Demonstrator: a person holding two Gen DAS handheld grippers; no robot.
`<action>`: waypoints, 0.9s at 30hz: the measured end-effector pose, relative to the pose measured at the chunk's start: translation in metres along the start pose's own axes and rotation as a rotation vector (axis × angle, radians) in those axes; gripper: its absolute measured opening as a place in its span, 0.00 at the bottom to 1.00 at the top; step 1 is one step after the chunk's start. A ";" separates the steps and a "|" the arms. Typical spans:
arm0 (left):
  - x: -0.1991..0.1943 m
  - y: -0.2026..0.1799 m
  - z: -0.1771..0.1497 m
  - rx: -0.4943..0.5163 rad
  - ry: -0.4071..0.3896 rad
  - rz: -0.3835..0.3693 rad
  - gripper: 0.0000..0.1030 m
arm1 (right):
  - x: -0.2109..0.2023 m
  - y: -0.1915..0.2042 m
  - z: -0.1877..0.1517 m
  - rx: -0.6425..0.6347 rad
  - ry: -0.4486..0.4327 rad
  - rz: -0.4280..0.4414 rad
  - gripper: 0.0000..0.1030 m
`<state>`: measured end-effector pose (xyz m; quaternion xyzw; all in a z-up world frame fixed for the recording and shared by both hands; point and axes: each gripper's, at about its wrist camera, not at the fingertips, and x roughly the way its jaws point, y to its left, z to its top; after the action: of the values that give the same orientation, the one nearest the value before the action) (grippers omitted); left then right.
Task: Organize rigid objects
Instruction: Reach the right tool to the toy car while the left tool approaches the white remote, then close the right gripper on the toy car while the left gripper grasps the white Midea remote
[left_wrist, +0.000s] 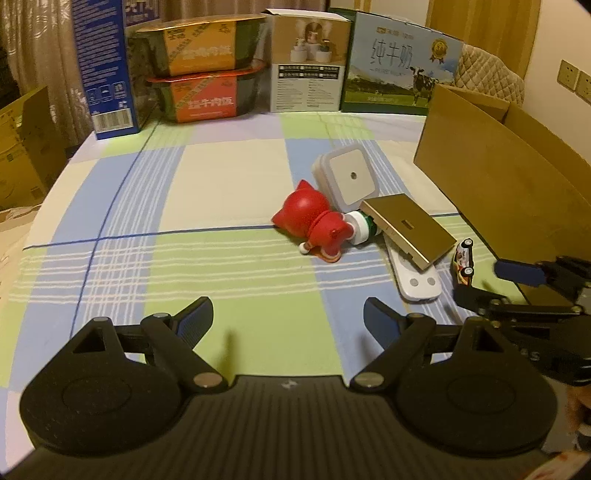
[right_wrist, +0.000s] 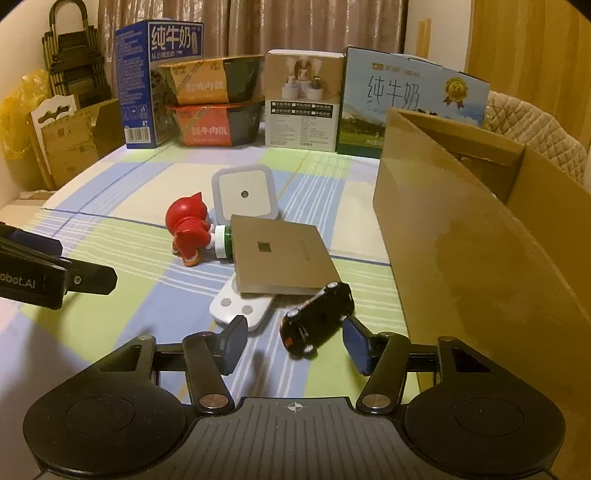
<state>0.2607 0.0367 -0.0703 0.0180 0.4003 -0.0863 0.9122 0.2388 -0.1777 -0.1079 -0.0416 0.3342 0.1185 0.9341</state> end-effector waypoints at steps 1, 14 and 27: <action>0.003 -0.001 0.001 0.005 0.002 -0.004 0.84 | 0.003 0.001 0.001 -0.005 -0.002 -0.007 0.51; 0.022 -0.006 0.005 0.012 0.032 -0.042 0.85 | 0.026 -0.003 -0.004 -0.009 0.018 -0.058 0.30; 0.021 -0.005 0.004 0.016 0.018 -0.097 0.85 | 0.023 0.004 -0.003 -0.008 0.016 0.122 0.10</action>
<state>0.2766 0.0281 -0.0822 0.0068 0.4082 -0.1334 0.9031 0.2532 -0.1696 -0.1248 -0.0256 0.3432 0.1763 0.9222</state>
